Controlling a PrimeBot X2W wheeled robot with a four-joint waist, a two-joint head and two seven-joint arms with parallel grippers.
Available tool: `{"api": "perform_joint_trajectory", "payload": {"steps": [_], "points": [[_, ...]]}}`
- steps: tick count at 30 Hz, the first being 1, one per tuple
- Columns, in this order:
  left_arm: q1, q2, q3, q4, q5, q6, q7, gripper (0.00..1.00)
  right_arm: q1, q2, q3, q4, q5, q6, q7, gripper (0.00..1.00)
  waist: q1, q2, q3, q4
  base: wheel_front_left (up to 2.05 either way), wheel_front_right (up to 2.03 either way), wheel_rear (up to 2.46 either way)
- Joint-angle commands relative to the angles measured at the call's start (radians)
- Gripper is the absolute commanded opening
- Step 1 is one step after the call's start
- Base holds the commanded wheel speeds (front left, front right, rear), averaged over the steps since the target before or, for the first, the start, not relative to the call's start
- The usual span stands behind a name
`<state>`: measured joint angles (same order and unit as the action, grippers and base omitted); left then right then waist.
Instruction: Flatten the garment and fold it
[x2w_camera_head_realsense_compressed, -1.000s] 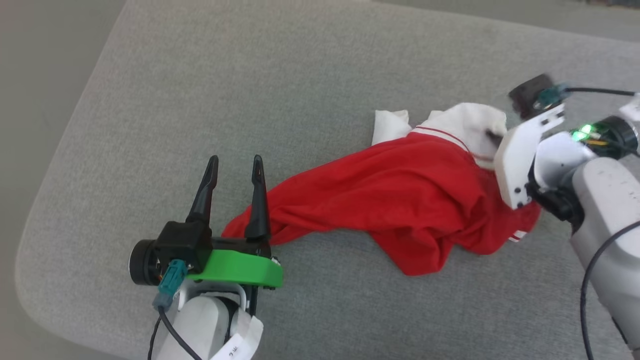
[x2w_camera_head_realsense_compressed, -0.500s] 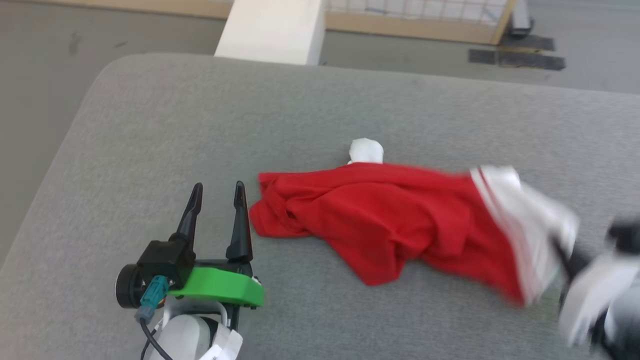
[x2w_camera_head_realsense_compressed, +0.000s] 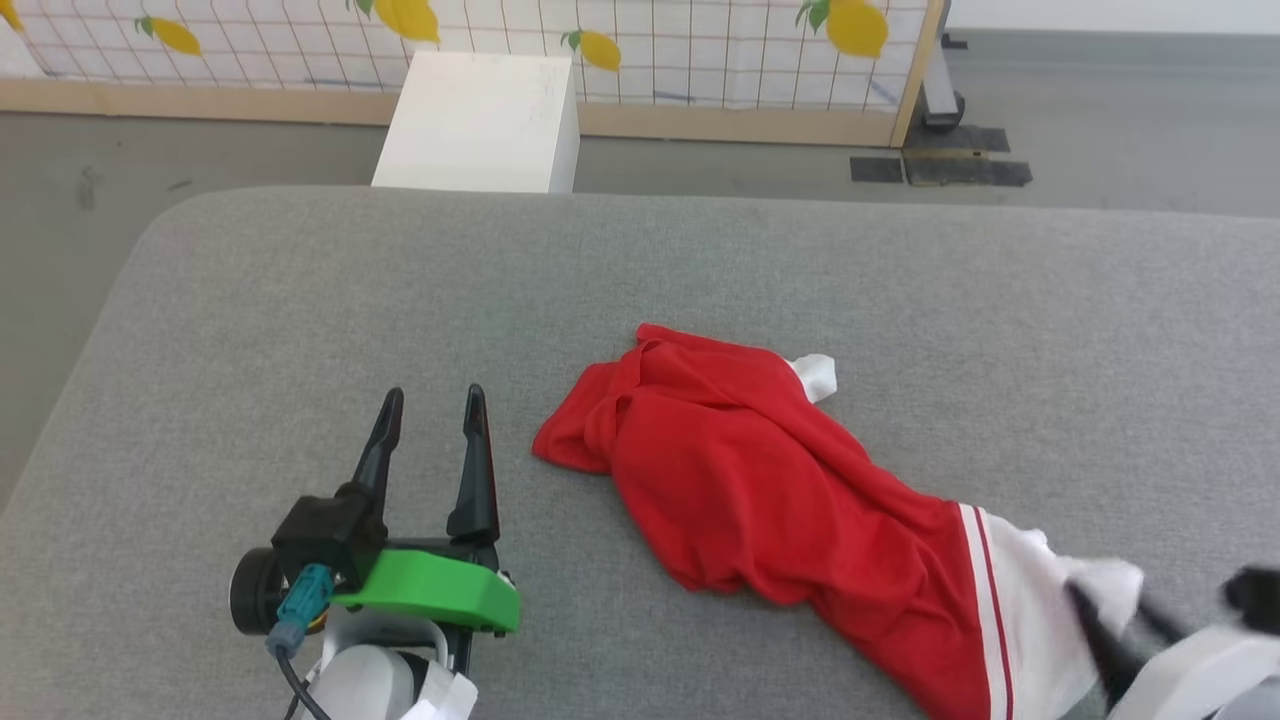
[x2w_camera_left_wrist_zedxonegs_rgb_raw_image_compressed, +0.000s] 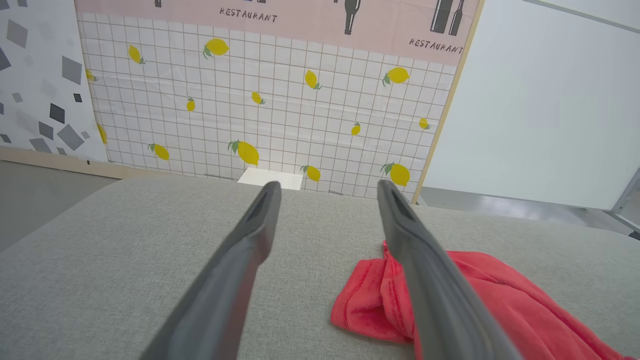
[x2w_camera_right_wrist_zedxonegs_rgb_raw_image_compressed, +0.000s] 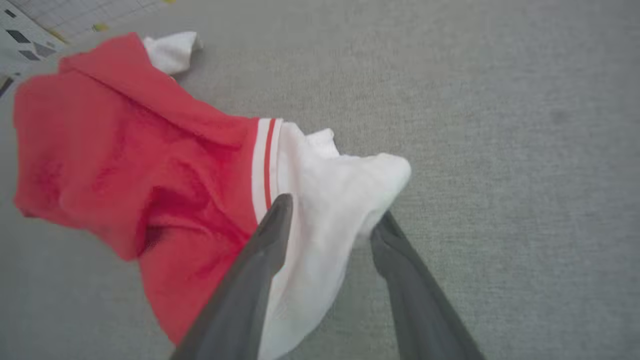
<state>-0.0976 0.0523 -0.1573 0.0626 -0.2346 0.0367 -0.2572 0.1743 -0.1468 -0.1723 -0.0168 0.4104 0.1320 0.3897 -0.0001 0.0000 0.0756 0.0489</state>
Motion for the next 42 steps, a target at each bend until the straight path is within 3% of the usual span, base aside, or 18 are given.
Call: {"api": "perform_joint_trajectory", "payload": {"steps": [1, 9, 12, 19, 27, 34, 40, 41, 42], "points": [[0.016, -0.002, 0.0, 0.006, -0.009, -0.005, -0.005, 1.0, -0.034, 0.011, -0.024, -0.022, 0.019, -0.001, -0.024, 1.0, 0.0001, 0.0, -0.009, -0.002, 0.0, 0.0, 0.0], [-0.018, -0.002, -0.05, 0.1, -0.101, -0.009, 0.021, 1.0, -0.121, 0.058, -0.165, -0.092, 0.015, -0.001, -0.089, 1.0, 0.0001, 0.0, -0.006, -0.002, 0.0, 0.0, 0.0], [-0.115, -0.002, -0.072, 0.162, -0.138, -0.003, 0.115, 1.0, -0.139, 0.062, -0.176, -0.102, 0.0, -0.001, -0.084, 1.0, 0.0001, 0.0, 0.019, -0.009, 0.0, 0.0, 0.0], [-0.47, -0.002, -0.125, 0.346, -0.184, 0.046, 0.445, 1.0, -0.178, 0.057, -0.136, -0.111, 0.008, -0.001, -0.073, 1.0, 0.0001, 0.0, 0.127, -0.066, 0.0, 0.0, 0.0], [-0.792, -0.001, -0.22, 0.59, -0.147, 0.106, 0.671, 1.0, -0.223, 0.032, -0.085, -0.078, 0.053, -0.001, -0.097, 1.0, 0.0001, 0.0, 0.269, -0.171, 0.0, 0.0, 0.0], [-0.883, 0.015, -0.294, 0.79, -0.082, 0.14, 0.854, 1.0, -0.242, 0.013, -0.062, -0.015, 0.078, -0.001, -0.143, 1.0, 0.0001, 0.0, 0.306, -0.227, 0.0, 0.0, 0.0], [-0.884, 0.011, -0.333, 0.862, -0.083, 0.122, 0.989, 1.0, -0.245, 0.009, -0.053, 0.024, 0.083, -0.001, -0.172, 1.0, 0.0001, 0.0, 0.297, -0.223, 0.0, 0.0, 0.0], [-0.88, 0.01, -0.337, 0.863, -0.089, 0.115, 0.997, 0.81, -0.247, 0.009, -0.05, 0.028, 0.082, -0.001, -0.175, 1.0, 0.0001, 0.0, 0.295, -0.22, 0.0, 0.0, 0.0], [-0.877, 0.009, -0.339, 0.863, -0.094, 0.108, 1.002, 0.07, -0.249, 0.009, -0.048, 0.031, 0.082, -0.001, -0.176, 1.0, 0.0001, 0.0, 0.293, -0.216, 0.0, 0.0, 0.0]]}}
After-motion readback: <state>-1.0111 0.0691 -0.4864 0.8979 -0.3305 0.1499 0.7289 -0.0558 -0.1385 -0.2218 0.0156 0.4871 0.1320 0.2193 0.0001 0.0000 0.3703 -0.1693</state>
